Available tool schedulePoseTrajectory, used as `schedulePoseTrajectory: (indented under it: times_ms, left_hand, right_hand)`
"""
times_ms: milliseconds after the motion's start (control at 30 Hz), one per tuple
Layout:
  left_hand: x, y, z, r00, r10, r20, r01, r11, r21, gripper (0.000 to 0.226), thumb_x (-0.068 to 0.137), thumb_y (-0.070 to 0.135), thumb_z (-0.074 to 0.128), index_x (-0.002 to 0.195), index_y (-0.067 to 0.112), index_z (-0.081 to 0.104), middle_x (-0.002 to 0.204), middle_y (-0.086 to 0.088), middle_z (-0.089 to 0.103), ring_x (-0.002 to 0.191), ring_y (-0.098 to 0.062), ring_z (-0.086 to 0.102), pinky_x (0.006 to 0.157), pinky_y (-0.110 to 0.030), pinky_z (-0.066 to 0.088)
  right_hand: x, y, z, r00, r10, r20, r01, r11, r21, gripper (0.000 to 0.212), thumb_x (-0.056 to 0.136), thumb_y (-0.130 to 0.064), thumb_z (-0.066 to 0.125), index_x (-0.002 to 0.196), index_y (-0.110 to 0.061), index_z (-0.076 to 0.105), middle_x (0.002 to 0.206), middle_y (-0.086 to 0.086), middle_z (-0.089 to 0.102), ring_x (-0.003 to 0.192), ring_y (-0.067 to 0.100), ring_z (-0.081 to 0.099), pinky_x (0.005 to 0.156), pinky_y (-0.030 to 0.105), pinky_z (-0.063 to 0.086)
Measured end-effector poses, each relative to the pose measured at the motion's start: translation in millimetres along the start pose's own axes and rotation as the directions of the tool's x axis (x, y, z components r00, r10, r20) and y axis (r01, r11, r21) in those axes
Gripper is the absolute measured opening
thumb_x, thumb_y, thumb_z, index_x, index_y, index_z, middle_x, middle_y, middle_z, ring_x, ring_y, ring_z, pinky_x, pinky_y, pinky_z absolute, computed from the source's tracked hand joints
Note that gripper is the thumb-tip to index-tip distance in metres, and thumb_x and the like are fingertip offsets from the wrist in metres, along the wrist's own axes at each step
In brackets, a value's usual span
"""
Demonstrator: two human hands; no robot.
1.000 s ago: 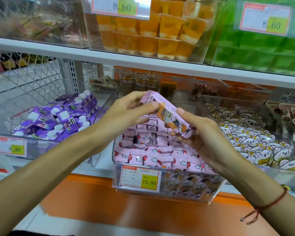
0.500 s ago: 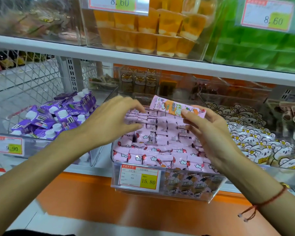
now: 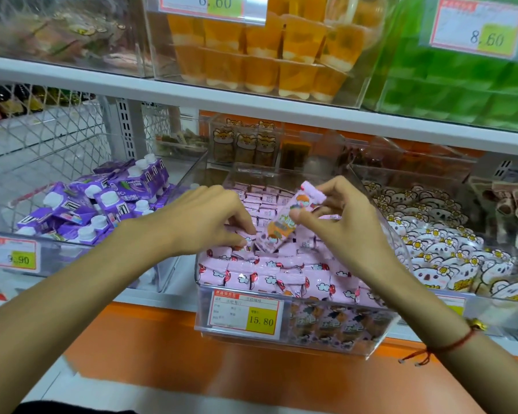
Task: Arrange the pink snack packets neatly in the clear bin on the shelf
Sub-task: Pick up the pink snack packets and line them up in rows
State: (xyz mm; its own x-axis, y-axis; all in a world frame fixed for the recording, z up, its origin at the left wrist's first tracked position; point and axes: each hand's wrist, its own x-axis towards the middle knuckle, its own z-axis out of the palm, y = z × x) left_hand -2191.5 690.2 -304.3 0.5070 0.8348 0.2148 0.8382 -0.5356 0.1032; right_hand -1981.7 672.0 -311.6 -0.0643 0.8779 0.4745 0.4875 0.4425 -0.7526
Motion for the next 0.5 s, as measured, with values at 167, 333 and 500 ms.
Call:
schedulePoseTrajectory:
  times_ms: [167,333,500]
  left_hand:
    - [-3.0,4.8,3.9,0.999,-0.006,0.043,0.0,0.993,0.122,0.033,0.089,0.043,0.059,0.121,0.04,0.06,0.12,0.017,0.064,0.108,-0.011,0.059,0.071,-0.025,0.042]
    - [-11.7,7.4,2.1,0.99,-0.066,-0.122,0.063,0.998,-0.03,0.034,0.091,0.019,0.057,0.122,0.034,0.055,0.128,0.012,0.058,0.116,-0.014,0.054,0.09,-0.037,0.047]
    - [-14.4,17.3,5.1,0.979,-0.039,-0.198,0.028,0.998,-0.06,0.024,0.095,0.027,0.051,0.117,0.034,0.055,0.123,0.016,0.059,0.108,-0.01,0.057,0.081,-0.031,0.047]
  right_hand:
    - [-1.7,1.0,19.3,0.983,-0.11,0.149,0.146,0.957,-0.253,0.023,0.077,-0.026,0.077,0.096,-0.021,0.066,0.096,-0.005,0.059,0.081,0.011,0.061,0.07,0.022,0.051]
    - [0.7,15.8,25.4,0.892,-0.03,0.45,0.247,0.868,-0.431,0.028,0.096,-0.026,0.05,0.113,-0.015,0.069,0.101,-0.005,0.048,0.097,0.015,0.044,0.079,0.026,0.033]
    - [2.1,16.1,15.1,0.832,0.044,0.553,0.203,0.904,-0.377,0.03,0.098,-0.02,0.044,0.121,-0.012,0.061,0.099,-0.005,0.048,0.087,0.013,0.044,0.077,0.022,0.034]
